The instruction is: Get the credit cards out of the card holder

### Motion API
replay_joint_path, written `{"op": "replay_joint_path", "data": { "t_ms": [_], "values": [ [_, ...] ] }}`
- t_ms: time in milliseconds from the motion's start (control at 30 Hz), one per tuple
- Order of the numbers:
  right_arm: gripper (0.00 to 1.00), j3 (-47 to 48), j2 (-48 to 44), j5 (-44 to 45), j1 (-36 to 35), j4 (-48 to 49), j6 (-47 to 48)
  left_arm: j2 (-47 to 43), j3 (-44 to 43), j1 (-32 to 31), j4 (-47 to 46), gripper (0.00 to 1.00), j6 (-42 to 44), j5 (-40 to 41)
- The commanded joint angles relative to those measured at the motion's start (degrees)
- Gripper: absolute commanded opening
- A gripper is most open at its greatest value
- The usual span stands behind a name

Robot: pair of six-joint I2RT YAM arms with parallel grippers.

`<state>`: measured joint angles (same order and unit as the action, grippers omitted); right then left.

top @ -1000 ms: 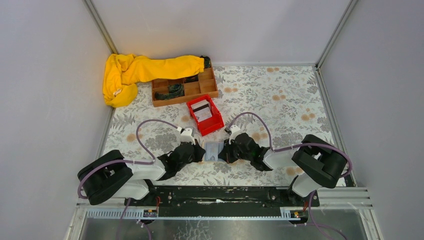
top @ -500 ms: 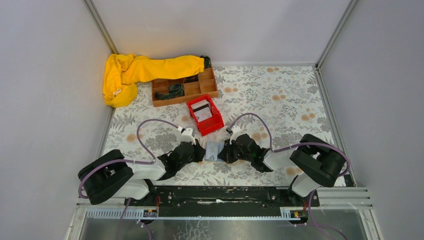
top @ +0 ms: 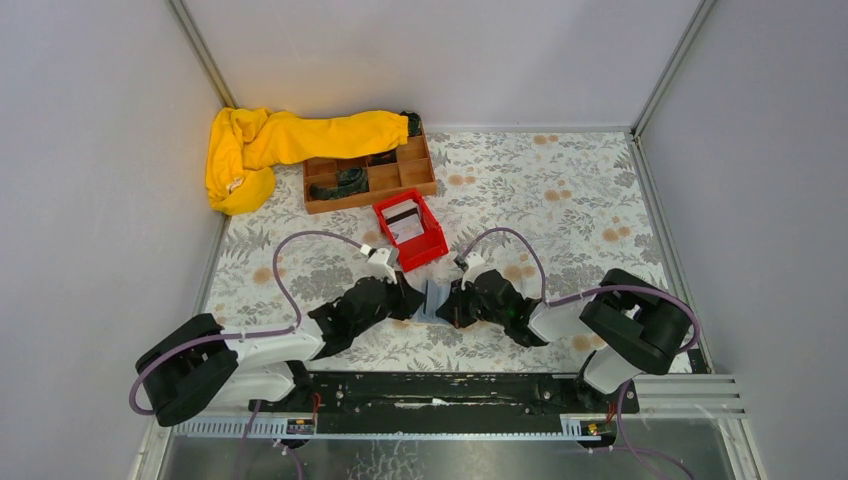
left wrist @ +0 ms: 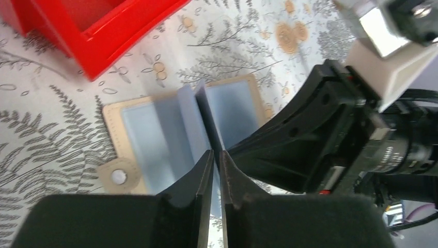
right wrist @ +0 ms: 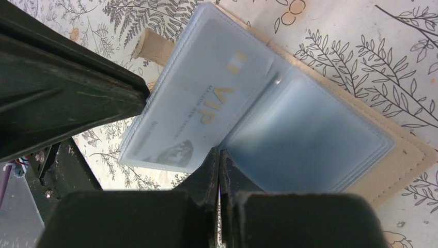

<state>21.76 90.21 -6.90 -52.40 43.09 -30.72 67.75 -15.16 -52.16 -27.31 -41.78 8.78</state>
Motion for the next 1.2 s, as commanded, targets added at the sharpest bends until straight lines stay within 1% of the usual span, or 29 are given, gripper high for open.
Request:
{"op": "replay_joint_path", "data": {
  "t_ms": [0, 267, 467, 733, 900, 1167],
  "values": [
    [0.0, -1.29, -1.7, 0.89, -0.43, -0.88, 0.04, -0.32, -2.42, -0.79, 1.03, 0.15, 1.38, -1.27],
    [0.0, -2.17, -3.69, 1.88, -0.46, -2.03, 0.68, 4.6, -3.65, -1.73, -1.16, 0.16, 0.94, -2.09],
    [0.0, -2.88, -4.72, 2.3, -0.34, -1.87, 0.71, 5.11, -4.03, -2.18, -0.91, 0.16, 1.38, -1.92],
    [0.0, -3.11, -5.87, 2.55, -0.34, -2.01, 0.67, 4.84, -6.16, -2.73, 2.52, 0.17, 2.57, -0.91],
    [0.0, -3.55, -8.67, 3.47, -0.34, -3.43, 0.53, 4.65, -6.82, -3.23, 3.25, 0.17, 2.92, -0.76],
    [0.0, -4.48, -14.97, 6.86, -0.36, -7.42, 0.82, 6.79, -7.3, -3.77, 2.43, 0.17, 2.93, -0.92]
  ]
}}
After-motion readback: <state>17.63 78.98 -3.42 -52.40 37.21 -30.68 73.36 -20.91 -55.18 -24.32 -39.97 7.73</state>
